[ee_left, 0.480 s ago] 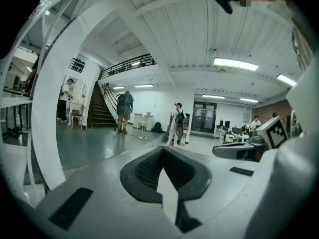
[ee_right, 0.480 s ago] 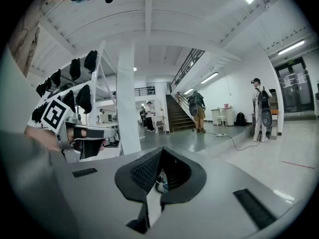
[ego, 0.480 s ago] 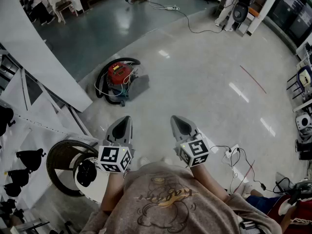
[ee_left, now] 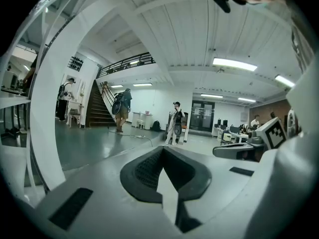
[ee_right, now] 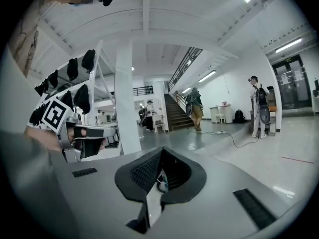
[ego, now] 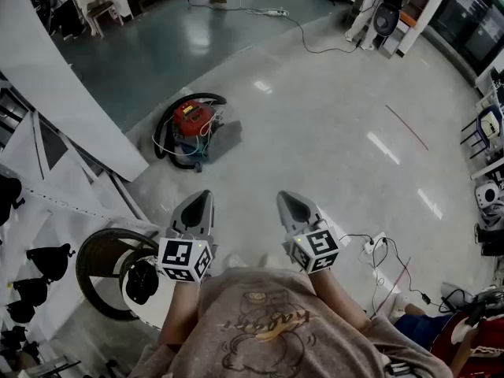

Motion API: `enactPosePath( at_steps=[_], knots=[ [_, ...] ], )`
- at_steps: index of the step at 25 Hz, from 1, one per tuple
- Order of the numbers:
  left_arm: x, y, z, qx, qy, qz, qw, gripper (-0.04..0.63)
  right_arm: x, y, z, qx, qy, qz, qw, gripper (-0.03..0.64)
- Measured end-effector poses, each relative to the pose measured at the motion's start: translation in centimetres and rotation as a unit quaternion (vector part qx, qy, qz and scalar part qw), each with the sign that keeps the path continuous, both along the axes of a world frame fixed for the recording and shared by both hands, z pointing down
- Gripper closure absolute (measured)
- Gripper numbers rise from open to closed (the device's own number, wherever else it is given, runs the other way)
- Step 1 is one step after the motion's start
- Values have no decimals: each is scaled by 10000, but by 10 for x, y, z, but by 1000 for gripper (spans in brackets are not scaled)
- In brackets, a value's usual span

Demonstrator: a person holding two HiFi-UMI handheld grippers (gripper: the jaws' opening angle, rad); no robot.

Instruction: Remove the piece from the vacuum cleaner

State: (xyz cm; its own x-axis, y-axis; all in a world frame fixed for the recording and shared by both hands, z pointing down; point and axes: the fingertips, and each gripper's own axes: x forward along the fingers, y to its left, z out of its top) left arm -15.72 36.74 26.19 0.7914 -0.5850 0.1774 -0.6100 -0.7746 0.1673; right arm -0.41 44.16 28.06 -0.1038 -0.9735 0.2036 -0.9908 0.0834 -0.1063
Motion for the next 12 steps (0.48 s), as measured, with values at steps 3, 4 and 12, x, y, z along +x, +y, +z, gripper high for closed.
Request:
enactPosePath(
  at_steps=[3,4,12],
  knots=[
    [-5,-5,5,3,-42,101,9999,594,-6,-4,5,-51,80,48,9999,617],
    [-7,-6,8,-12,-30,124,9999,594,-10,-5,7,-70,98,44,9999,617],
    [-17,-25,21,-96,50,312,9995,594,-24,-20,24,-117,-27,274,9996,617]
  ],
)
